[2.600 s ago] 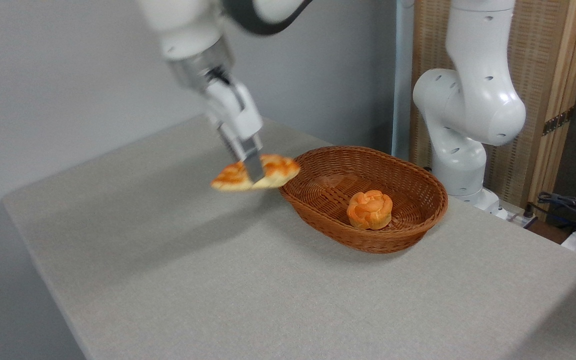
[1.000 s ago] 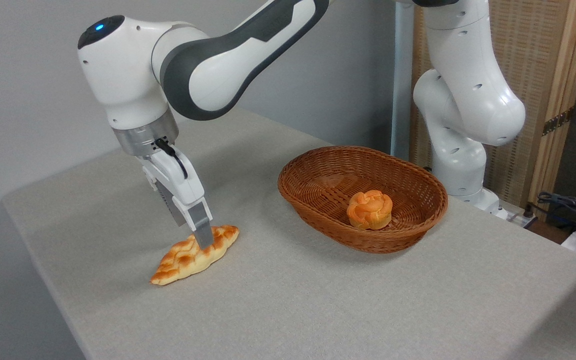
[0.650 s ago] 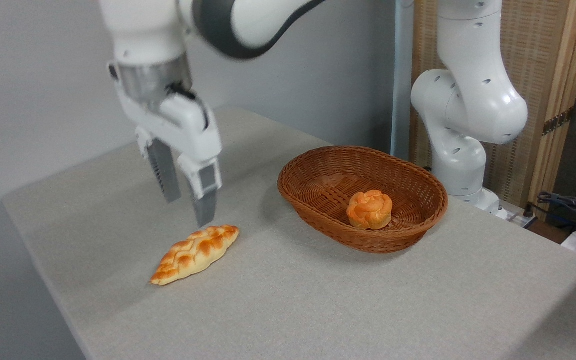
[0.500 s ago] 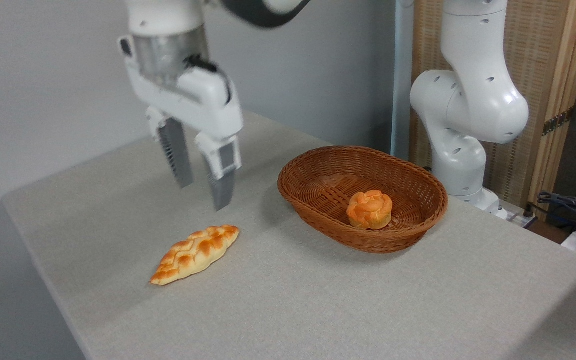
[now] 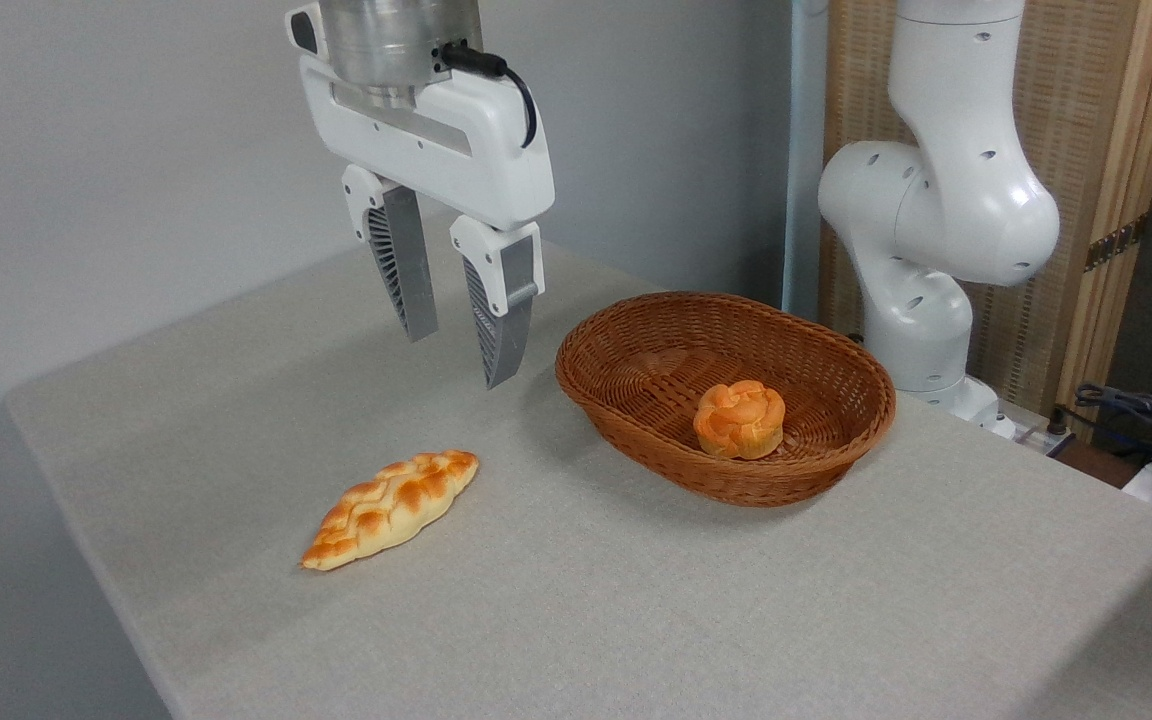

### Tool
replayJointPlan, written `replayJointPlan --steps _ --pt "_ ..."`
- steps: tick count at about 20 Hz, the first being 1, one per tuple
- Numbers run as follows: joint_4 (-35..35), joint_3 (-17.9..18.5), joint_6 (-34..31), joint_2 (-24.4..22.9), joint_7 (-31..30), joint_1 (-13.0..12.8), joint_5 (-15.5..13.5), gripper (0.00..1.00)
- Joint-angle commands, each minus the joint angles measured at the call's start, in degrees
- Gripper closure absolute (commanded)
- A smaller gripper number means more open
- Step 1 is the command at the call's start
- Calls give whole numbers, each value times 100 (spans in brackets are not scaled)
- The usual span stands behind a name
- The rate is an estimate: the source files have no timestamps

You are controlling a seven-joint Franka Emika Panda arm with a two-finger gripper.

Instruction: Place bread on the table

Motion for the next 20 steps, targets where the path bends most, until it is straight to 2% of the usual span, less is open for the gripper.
replayJointPlan --steps 1,2,4,5,9,13,20 --pt "284 60 -74 172 100 -34 80 0" --pt "284 60 -47 190 100 -34 97 0" --pt "275 -9 23 208 100 -87 473 0" --pt "275 -19 23 208 57 -113 562 0" --pt "275 -19 -3 208 83 -113 510 0" --pt "275 -1 -91 208 92 -113 256 0" --pt "275 -10 -284 208 118 -113 255 0"
